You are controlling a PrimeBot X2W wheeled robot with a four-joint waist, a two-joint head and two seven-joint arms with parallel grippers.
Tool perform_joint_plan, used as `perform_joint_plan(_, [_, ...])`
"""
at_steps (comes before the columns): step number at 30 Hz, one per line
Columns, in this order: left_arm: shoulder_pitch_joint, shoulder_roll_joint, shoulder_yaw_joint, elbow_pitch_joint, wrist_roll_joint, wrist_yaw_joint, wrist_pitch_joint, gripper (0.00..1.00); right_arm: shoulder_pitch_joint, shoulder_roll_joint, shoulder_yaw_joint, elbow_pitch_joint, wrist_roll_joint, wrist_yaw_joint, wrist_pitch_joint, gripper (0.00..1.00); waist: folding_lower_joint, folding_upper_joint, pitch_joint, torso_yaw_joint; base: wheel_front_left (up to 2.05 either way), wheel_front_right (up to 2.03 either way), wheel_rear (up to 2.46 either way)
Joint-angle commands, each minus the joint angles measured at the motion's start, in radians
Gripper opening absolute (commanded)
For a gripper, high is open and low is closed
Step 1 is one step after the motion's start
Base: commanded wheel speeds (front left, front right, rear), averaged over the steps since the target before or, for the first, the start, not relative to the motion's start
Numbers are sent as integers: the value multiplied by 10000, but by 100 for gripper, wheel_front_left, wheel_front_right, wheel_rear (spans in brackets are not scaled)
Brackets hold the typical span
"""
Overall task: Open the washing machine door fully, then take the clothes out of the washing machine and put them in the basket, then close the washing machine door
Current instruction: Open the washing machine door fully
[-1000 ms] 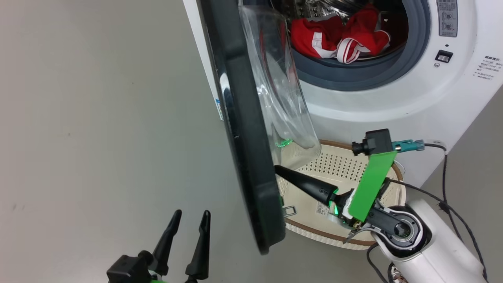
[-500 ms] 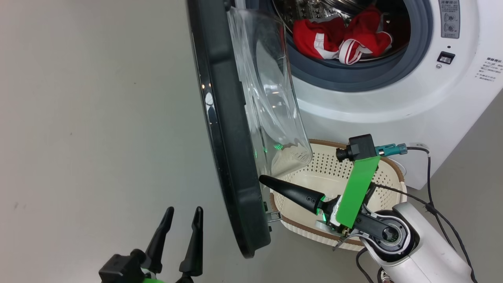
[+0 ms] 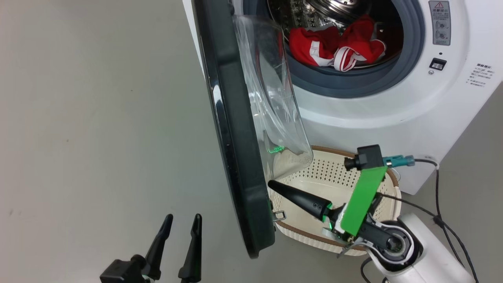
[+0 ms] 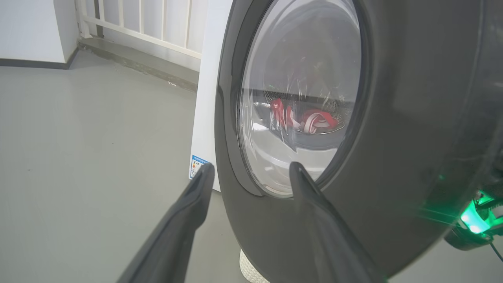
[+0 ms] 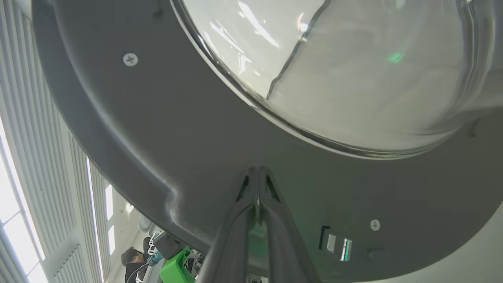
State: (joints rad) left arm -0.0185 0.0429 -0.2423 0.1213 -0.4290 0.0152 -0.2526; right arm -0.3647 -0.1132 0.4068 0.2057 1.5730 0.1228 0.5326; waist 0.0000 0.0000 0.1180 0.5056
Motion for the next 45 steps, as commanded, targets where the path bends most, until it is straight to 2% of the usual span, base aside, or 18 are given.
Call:
perform_joint_plan(1, [-160, 73, 356, -149, 158, -90, -92, 100, 119, 113, 55, -261, -82, 79, -135, 100, 0, 0, -47, -27, 0, 0, 0])
perform_joint_plan(23, [-248, 73, 818, 97, 349, -293, -92, 100, 1473, -887, -293, 126, -458, 79, -1705, 100, 0, 0, -245, -687, 0, 0, 0])
perform_joint_plan(40, [-181, 73, 1093, 116, 378, -311, -92, 100, 2199, -2080, 380, 502, -1472, 79, -4155, 100, 0, 0, -278, -1002, 0, 0, 0])
perform_joint_plan(45, [-167, 73, 1136, 119, 381, -312, -92, 100, 2203, -2598, 974, 949, -2215, 79, -5428, 100, 0, 0, -289, -1075, 0, 0, 0])
